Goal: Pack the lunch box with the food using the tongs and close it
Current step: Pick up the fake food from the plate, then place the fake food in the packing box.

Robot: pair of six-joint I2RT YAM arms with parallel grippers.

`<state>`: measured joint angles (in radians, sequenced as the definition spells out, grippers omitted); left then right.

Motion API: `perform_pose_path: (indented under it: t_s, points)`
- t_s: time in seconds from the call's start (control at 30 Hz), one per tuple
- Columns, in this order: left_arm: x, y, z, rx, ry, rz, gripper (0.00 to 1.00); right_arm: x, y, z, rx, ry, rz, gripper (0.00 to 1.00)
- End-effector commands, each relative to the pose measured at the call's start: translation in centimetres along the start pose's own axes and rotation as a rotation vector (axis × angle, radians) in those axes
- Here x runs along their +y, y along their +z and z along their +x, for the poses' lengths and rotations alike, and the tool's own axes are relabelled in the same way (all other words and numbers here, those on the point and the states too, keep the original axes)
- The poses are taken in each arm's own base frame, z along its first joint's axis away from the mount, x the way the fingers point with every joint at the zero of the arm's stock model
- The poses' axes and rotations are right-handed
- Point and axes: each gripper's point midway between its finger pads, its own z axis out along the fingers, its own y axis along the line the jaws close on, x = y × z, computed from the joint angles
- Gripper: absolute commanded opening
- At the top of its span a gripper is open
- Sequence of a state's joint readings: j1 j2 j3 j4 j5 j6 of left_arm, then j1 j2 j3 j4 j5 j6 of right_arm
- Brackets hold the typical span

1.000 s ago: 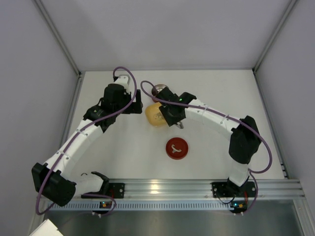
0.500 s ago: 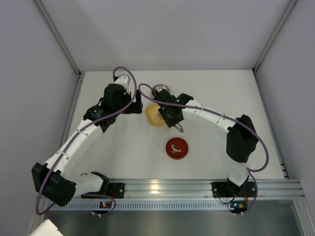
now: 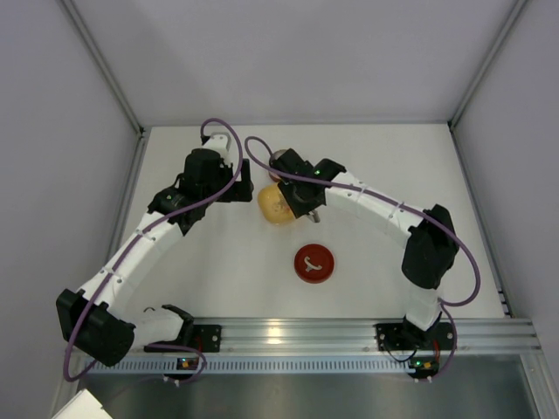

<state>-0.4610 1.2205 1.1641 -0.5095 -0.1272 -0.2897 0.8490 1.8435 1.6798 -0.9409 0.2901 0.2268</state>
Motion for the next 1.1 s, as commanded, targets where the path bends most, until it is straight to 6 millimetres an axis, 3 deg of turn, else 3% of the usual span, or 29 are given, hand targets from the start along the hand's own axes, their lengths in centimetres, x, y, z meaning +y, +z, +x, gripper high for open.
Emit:
perform_pose_path:
  t_s: [0.0, 0.23, 0.47, 0.6, 1.07]
  points:
    - [-0.1, 0.3, 0.0, -0.001, -0.005, 0.001, 0.99, -0.6, -2.2, -2.4, -0.076, 0.01, 0.014, 0.36]
    - [0.0, 0.3, 0.0, -0.002, -0.005, 0.0, 0.99, -1.4, -3.0, -4.1, -0.112, 0.033, 0.016, 0.36]
    - [-0.1, 0.3, 0.0, 0.001, -0.004, 0.002, 0.99, -4.3, -3.6, -8.1, -0.19, 0.125, 0.022, 0.37]
    - [0.0, 0.4, 0.0, 0.0, -0.002, -0.001, 0.99, -5.5, -2.3, -9.6, -0.201, 0.168, 0.025, 0.38]
    - [0.1, 0.4, 0.0, -0.001, -0.001, -0.005, 0.99, -6.0, 1.4, -12.3, -0.233, 0.22, 0.005, 0.4]
